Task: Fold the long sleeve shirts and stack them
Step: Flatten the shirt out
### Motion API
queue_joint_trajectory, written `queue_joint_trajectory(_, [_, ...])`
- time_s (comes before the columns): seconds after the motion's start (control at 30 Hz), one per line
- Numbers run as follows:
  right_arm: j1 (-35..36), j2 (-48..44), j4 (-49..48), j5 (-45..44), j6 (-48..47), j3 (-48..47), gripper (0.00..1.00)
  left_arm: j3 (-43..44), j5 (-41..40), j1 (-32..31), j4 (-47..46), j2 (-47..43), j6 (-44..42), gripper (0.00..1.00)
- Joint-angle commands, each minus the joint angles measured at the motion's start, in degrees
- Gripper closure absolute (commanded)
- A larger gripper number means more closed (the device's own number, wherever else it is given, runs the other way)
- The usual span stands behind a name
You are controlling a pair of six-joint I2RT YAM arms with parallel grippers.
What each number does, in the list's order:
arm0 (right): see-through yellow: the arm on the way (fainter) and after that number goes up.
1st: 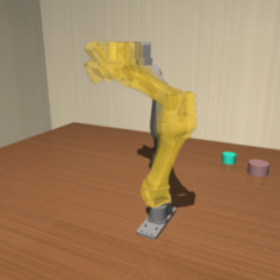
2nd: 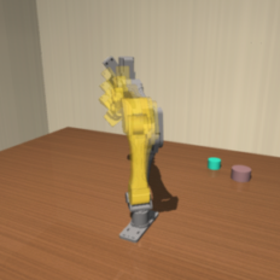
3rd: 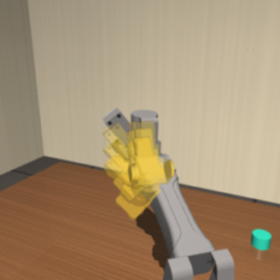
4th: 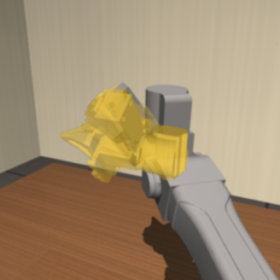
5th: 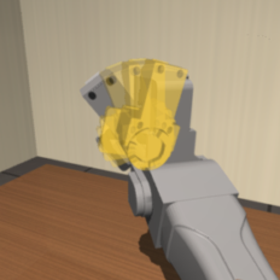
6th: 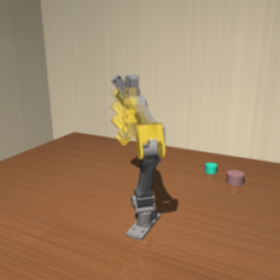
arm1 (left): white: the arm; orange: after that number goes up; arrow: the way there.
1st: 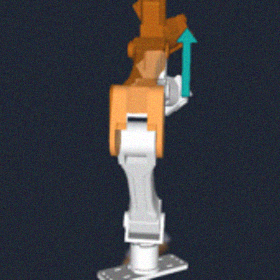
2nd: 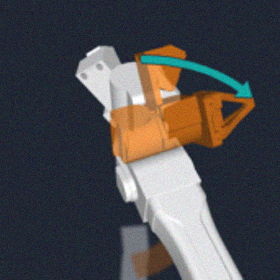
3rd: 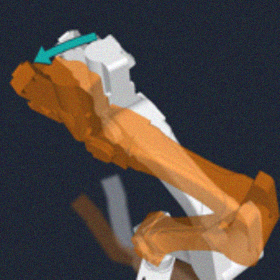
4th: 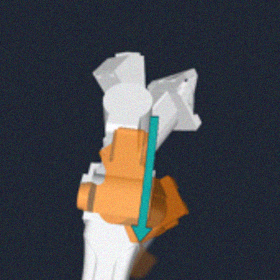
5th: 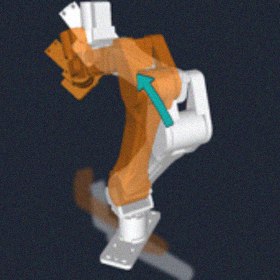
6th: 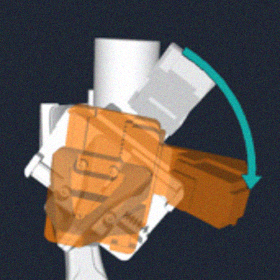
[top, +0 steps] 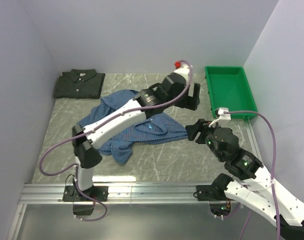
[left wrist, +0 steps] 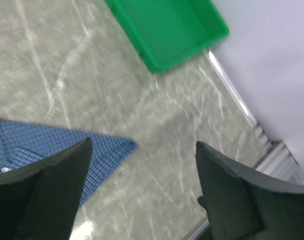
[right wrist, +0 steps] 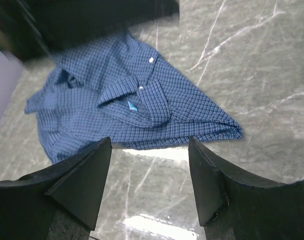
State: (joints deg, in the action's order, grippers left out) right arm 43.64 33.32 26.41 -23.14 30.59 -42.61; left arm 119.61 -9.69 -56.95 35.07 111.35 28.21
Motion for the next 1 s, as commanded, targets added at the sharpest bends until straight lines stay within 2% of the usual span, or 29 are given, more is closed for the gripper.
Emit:
queue_joint_trajectory(0.0, [0.31,0.6,-1.18,2.29,-2.98,0.77,0.3,-5.13,-6.99,1.22,-8.68,-9.82,-0.17,0.04])
queue_joint_trajectory(0.1, [0.39,4.98,-4.08,11.33,-7.46,0.51,0.3,-12.54,-11.21,4.03,-8.88,-17.46,3.25,0.01])
queue_joint_trajectory(0.2, [0.48,13.06,-5.32,18.11,-10.89,-1.33,0.31,-26.47,-10.09,11.93,-5.81,-25.02,9.31,0.01])
queue_joint_trajectory(0.27, [0.92,19.04,-7.42,21.79,-11.86,-2.3,0.31,-33.62,-8.95,19.13,-4.75,-31.17,13.16,0.01])
queue_joint_trajectory(0.3, [0.92,20.98,-8.13,22.86,-12.65,-2.74,0.31,-40.96,-8.24,21.42,-4.83,-33.28,14.32,0.01])
queue_joint_trajectory(0.33, [1.27,24.91,-9.26,24.35,-13.09,-3.26,0.31,-44.69,-6.32,25.79,-5.18,-37.74,15.29,0.02])
queue_joint_trajectory(0.4, [1.54,28.89,-10.15,24.55,-13.62,-5.2,0.31,-55.03,-5.78,28.98,-6.68,-41.9,17.75,0.02])
queue_joint_trajectory(0.6, [1.27,42.16,-11.47,20.24,-12.66,-10.99,0.32,-75.1,-2.7,39.45,-9.58,-52.63,24.43,0.04])
queue_joint_trajectory(0.73, [1.19,50.33,-12.53,19.02,-11.26,-14.77,0.32,-82.6,1.77,43.58,-11.69,-58.16,25.93,0.04])
queue_joint_trajectory(0.87, [-0.04,55.35,-13.49,15.49,-8.19,-15.57,0.32,-86.12,5.91,43.59,-11.69,-59.58,26.11,0.03])
queue_joint_trajectory(0.97, [-1.62,58.34,-15.42,16.1,-6.33,-15.92,0.32,-88.84,6.7,43.59,-12.39,-60.28,26.64,0.04])
